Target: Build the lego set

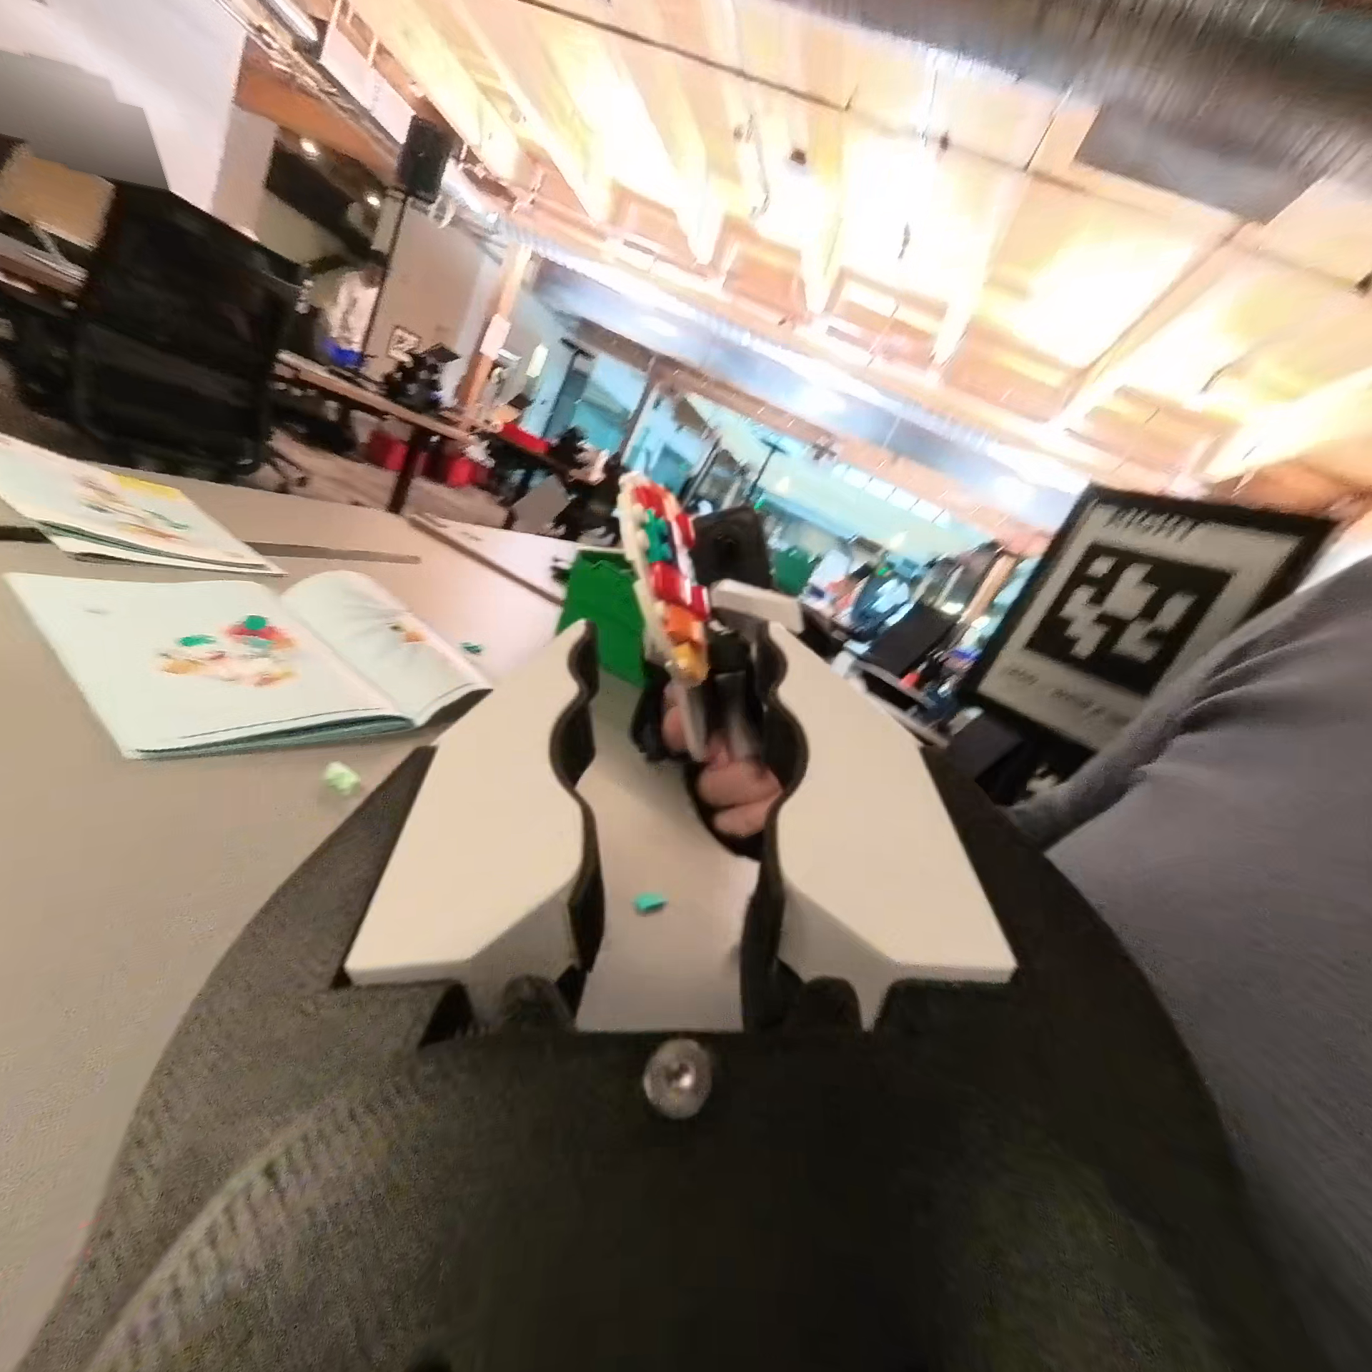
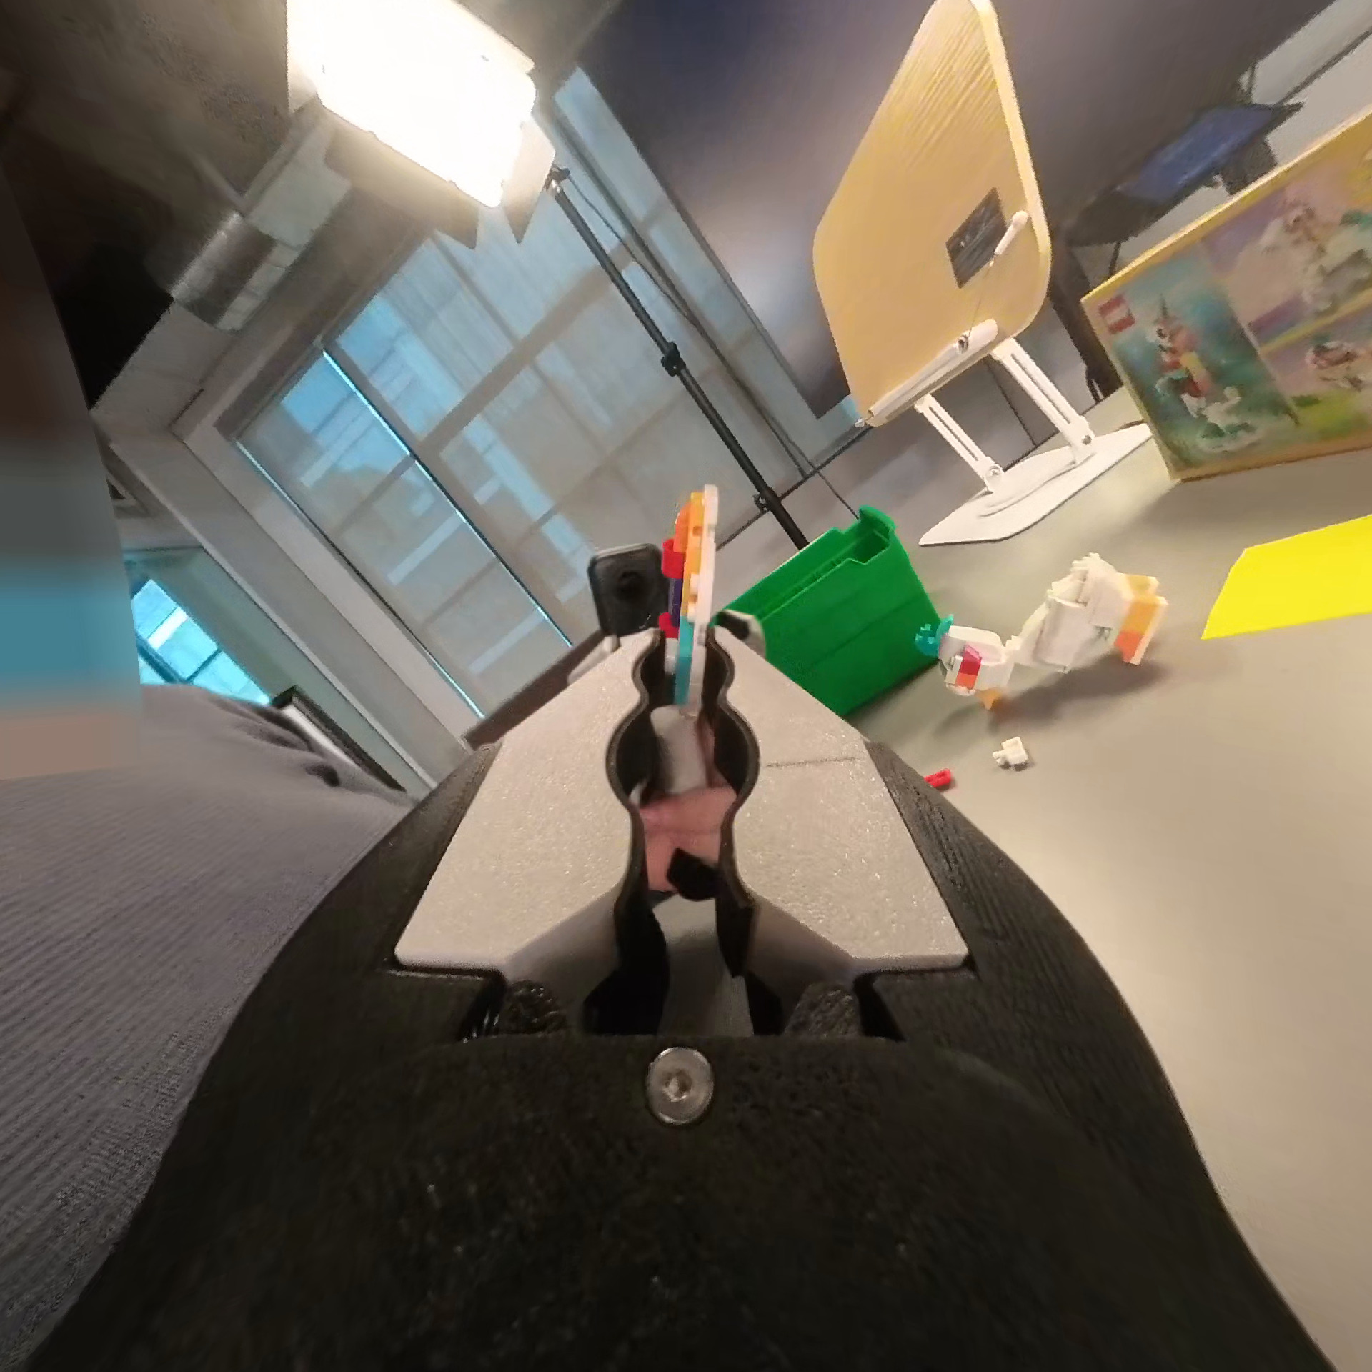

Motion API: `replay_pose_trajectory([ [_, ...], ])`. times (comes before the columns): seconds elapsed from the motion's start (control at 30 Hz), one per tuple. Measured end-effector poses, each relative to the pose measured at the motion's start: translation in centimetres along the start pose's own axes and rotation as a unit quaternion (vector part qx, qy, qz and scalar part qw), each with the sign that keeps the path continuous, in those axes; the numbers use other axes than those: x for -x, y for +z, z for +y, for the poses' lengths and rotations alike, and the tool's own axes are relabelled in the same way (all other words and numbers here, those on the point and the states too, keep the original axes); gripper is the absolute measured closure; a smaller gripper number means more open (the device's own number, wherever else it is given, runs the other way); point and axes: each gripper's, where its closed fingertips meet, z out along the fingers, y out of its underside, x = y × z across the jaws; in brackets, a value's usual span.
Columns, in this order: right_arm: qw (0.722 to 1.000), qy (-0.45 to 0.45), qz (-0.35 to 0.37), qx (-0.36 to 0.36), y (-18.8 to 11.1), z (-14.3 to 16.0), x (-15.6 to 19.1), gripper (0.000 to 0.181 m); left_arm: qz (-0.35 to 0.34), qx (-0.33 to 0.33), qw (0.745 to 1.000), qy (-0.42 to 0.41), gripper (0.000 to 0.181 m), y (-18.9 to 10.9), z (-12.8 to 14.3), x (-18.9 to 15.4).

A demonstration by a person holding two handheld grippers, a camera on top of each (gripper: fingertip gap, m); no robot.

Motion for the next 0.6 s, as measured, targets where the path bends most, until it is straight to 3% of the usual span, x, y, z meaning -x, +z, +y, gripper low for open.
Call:
replay_pose_trajectory([
  [0.23, 0.995, -0.084, -0.009, 0.054, 0.8, 1.3, 0.0, 0.173, 0.024, -0.026, 0.998, -0.057, 0.168, -0.4, 0.0, 0.2],
  [0.33, 0.991, -0.11, -0.007, 0.076, 0.9, 1.7, 0.0, 0.173, 0.037, -0.031, 0.997, -0.066, 0.171, -0.7, -0.2, 0.2],
  [0.5, 0.989, -0.109, -0.003, 0.098, 0.6, 1.9, -0.7, 0.17, 0.032, 0.014, 0.999, -0.04, 0.174, -0.4, 0.0, 0.2],
  [0.57, 0.987, -0.125, 0.018, 0.104, 0.0, 1.5, -1.4, 0.152, 0.024, 0.022, 0.999, -0.034, 0.173, -0.3, -0.2, 0.4],
  [0.6, 0.985, -0.135, 0.031, 0.1, -0.4, 1.0, -1.7, 0.151, 0.021, 0.022, 0.999, -0.04, 0.173, -0.3, -0.4, 0.6],
])
